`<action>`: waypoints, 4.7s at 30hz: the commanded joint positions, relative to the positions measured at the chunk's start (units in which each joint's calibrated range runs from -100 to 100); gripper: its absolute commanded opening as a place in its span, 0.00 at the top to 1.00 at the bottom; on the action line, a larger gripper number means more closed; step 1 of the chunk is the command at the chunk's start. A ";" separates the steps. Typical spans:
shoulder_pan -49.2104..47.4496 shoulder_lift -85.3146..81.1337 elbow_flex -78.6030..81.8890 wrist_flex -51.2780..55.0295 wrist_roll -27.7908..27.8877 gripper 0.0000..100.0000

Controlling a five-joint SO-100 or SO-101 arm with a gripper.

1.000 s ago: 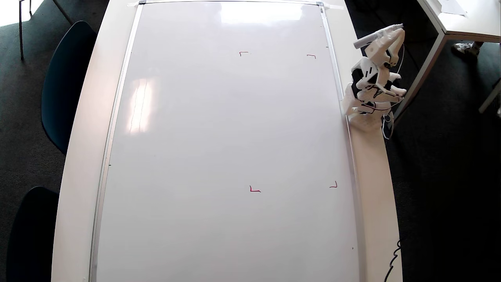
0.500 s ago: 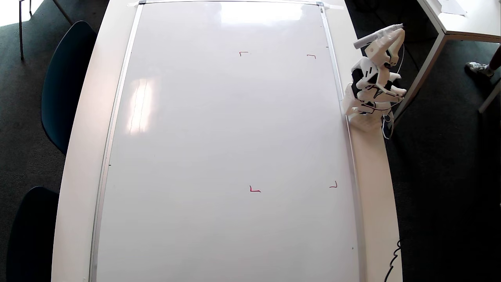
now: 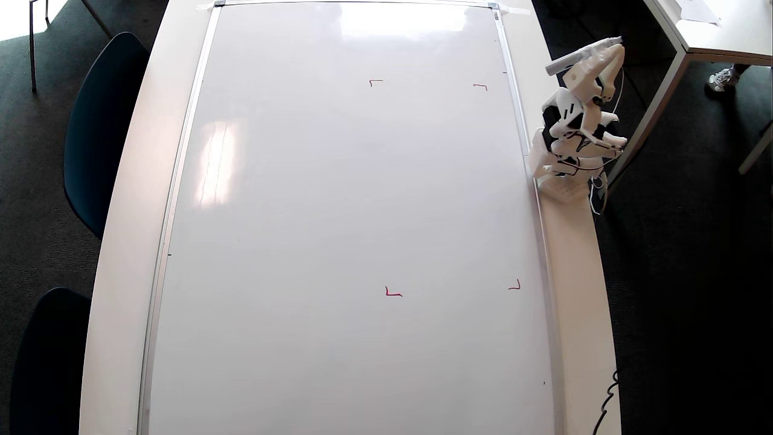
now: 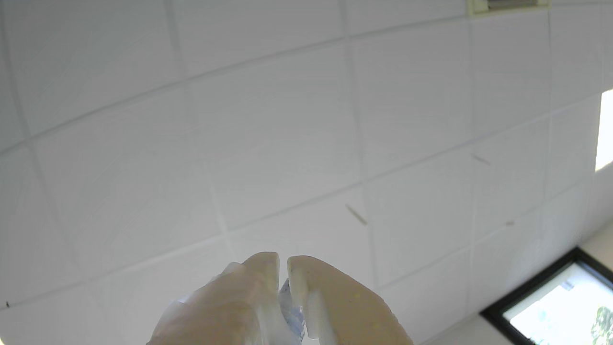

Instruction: Draw on a whiteboard a robot head using a pen attached to the gripper

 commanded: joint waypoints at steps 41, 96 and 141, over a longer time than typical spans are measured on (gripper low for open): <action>-0.12 54.19 -53.86 26.67 -0.58 0.99; -18.78 140.08 -159.22 181.84 -0.58 0.99; -25.05 138.64 -137.51 181.15 -0.31 0.99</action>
